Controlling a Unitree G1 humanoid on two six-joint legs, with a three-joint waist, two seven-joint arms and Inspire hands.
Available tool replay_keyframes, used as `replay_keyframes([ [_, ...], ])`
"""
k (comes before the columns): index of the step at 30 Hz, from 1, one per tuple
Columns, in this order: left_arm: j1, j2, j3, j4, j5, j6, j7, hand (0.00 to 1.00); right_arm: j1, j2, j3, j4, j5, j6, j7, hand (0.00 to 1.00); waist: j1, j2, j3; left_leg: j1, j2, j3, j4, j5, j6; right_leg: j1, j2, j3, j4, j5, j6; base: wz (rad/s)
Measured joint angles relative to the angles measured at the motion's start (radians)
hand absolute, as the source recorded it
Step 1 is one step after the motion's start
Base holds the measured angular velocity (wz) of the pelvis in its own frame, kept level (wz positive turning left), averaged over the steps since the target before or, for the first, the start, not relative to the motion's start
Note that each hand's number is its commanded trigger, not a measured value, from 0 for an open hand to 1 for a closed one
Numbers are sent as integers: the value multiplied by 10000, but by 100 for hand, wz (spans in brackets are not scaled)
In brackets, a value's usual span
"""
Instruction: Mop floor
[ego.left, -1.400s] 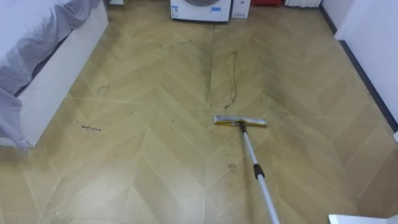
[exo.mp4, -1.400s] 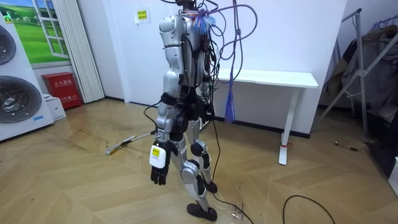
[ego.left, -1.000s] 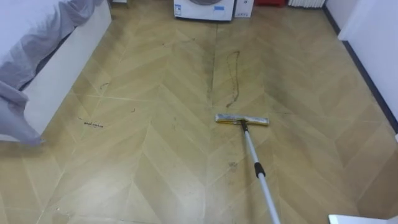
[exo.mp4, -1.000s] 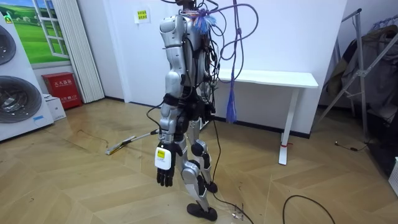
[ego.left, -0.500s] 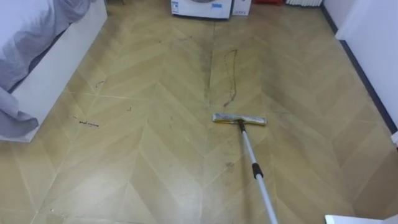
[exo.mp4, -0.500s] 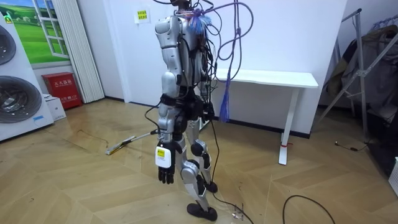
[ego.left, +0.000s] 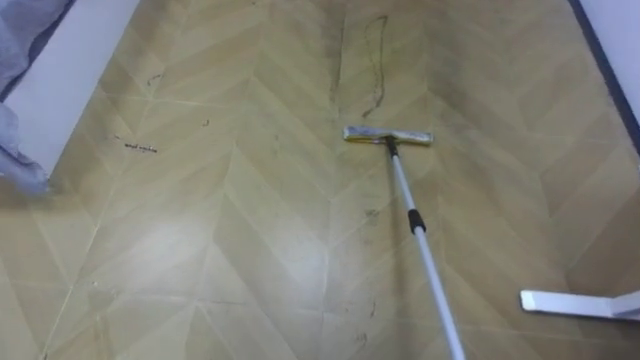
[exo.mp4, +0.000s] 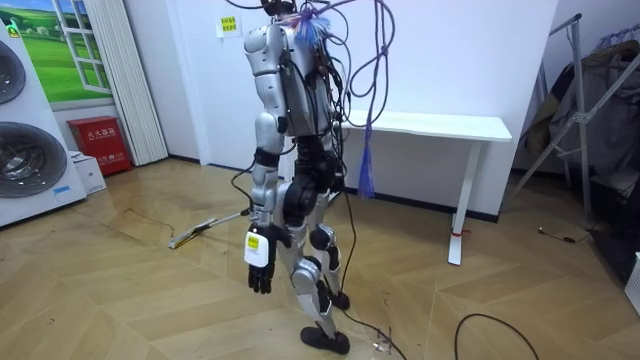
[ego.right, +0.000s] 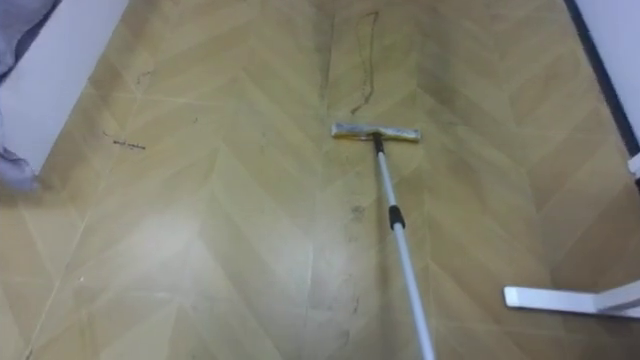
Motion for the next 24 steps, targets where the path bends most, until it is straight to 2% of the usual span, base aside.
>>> replay_keyframes([
  [2, -278, -46, -66, 91, -2, -120, 36, 0, -151, -42, 3, -28, 191, -211, -238, 100, 80, 120, 78, -798, -35, 25, 456, -1, -2, -787, -81, 27, 443, -2, -35, 0],
  [5, -341, -160, -93, 94, -9, -305, 317, 0, -211, -43, 6, -28, 320, -492, -614, 100, 119, 232, 87, -1903, -153, 27, 1054, -5, -7, -1989, -257, 87, 1216, -108, -167, -3],
  [8, -275, -126, -254, 178, -53, -208, 697, 0, -143, -25, 5, 31, 424, -482, -1063, 100, 99, 275, 95, -3096, -185, 37, 2175, -204, -173, -3083, -406, 116, 2233, -420, -290, 13],
  [10, -238, -114, -364, 467, -658, -126, 985, 0, -8, -81, 39, 64, 480, -456, -1373, 100, 198, 257, 86, -3945, -270, 17, 3369, -699, -209, -3994, -561, 162, 3568, -1040, -402, 15],
  [11, -208, -123, -458, 495, -801, -64, 1016, 0, 49, -129, 143, 73, 597, -456, -1425, 100, 255, 281, 71, -4189, -246, -18, 3753, -876, -227, -4227, -637, 146, 3937, -1198, -437, 13],
  [13, -58, -95, -665, 490, -1136, 50, 1026, 0, 91, -252, 319, 187, 919, -455, -1493, 100, 345, 328, 52, -4896, -153, -236, 4972, -1500, -349, -4903, -710, 54, 5209, -1769, -627, 16],
  [15, 146, -2, -1018, 489, -1590, 81, 1019, 0, -136, -259, 417, 325, 970, -442, -1510, 100, 400, 334, 33, -5317, -139, -290, 5815, -1751, -464, -5226, -703, 33, 5962, -2153, -668, 8],
  [16, 225, 4, -1152, 440, -1757, 143, 1034, 0, -347, -284, 458, 495, 973, -420, -1522, 100, 504, 338, 13, -5604, -129, -372, 6480, -1787, -545, -5423, -666, 64, 6396, -2386, -771, 0],
  [17, 237, 13, -1247, 415, -1951, 146, 1053, 0, -479, -323, 467, 592, 988, -415, -1518, 100, 586, 342, 10, -5833, -114, -401, 6925, -1688, -691, -5514, -651, 78, 6591, -2475, -844, -4],
  [18, 310, 30, -1456, 377, -2315, 140, 1092, 0, -796, -421, 473, 746, 1057, -368, -1490, 100, 772, 313, 10, -6504, -61, -380, 8246, -894, -1055, -5682, -613, 167, 7008, -2622, -965, -26],
  [19, 414, 23, -1668, 446, -2687, 141, 1103, 0, -1238, -572, 501, 834, 1022, -314, -1416, 100, 974, 204, 8, -7313, -51, -276, 9678, 560, -1109, -5832, -589, 363, 7389, -2738, -1057, -42],
  [20, 449, 10, -1746, 502, -2869, 143, 1102, 0, -1470, -654, 512, 831, 949, -273, -1339, 100, 1114, 112, 28, -7641, -48, -190, 10271, 1329, -1037, -5882, -573, 472, 7505, -2744, -1066, -74],
  [21, 459, -24, -1825, 597, -3336, 112, 1098, 0, -2036, -824, 536, 827, 874, -245, -1098, 100, 1362, -23, 64, -8251, -16, 16, 11434, 2336, -980, -5978, -521, 684, 7628, -2776, -1125, -86],
  [22, 519, -34, -1811, 684, -3767, 22, 1095, 0, -2621, -951, 697, 846, 864, -282, -801, 100, 1615, -97, 81, -8710, 47, 196, 12142, 2468, -977, -6015, -511, 847, 7543, -2777, -1122, -86],
  [23, 475, -21, -1804, 683, -3860, -16, 1092, 0, -2835, -993, 756, 892, 860, -313, -660, 100, 1718, -95, 74, -8801, 41, 265, 12131, 2422, -946, -6029, -514, 950, 7451, -2777, -1120, -68],
  [24, 458, -14, -1829, 705, -3913, -209, 1086, 0, -3217, -1056, 910, 922, 871, -418, -374, 100, 1861, -179, 38, -8756, 5, 217, 11124, 2258, -777, -6030, -541, 1055, 7094, -2795, -1080, -42],
])
